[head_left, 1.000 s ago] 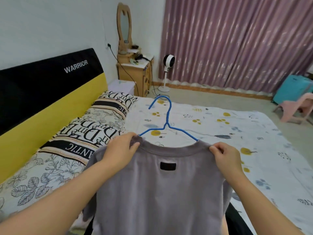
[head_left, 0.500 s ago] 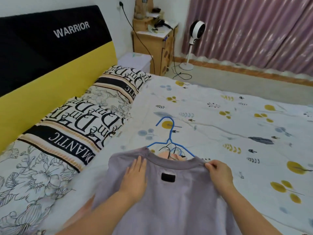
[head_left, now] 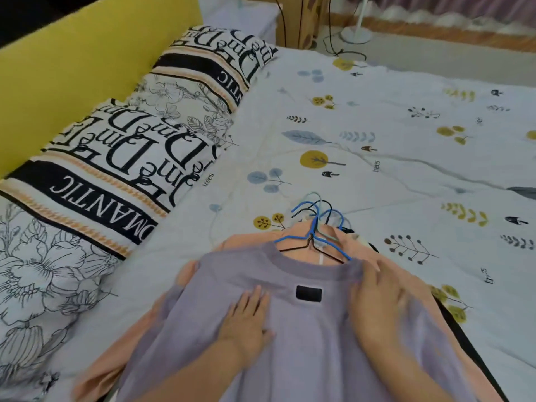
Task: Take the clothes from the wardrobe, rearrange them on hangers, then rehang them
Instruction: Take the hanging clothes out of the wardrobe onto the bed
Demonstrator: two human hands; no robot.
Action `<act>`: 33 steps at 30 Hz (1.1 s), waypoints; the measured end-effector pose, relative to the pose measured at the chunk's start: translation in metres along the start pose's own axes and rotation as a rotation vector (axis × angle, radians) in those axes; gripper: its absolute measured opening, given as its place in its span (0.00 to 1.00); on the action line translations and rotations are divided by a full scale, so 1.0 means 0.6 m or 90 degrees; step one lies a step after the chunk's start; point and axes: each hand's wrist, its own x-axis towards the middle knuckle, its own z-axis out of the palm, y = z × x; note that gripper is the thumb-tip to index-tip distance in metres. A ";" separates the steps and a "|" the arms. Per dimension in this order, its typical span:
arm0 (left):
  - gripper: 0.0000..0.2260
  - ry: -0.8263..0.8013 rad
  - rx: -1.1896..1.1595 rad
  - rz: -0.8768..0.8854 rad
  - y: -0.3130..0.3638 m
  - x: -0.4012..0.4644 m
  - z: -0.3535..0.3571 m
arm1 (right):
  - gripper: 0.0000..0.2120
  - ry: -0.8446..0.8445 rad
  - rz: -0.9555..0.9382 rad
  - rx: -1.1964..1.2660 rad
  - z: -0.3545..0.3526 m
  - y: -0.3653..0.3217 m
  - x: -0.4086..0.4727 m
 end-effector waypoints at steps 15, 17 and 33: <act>0.19 -0.070 -0.038 0.005 0.011 -0.050 -0.065 | 0.21 -0.376 -0.198 -0.269 -0.034 -0.029 -0.050; 0.19 -0.065 -0.049 0.023 0.007 -0.084 -0.082 | 0.18 -0.359 -0.236 -0.257 -0.074 -0.040 -0.064; 0.14 0.030 -0.045 0.039 -0.132 -0.553 -0.084 | 0.20 -0.492 -0.240 -0.254 -0.328 -0.082 -0.437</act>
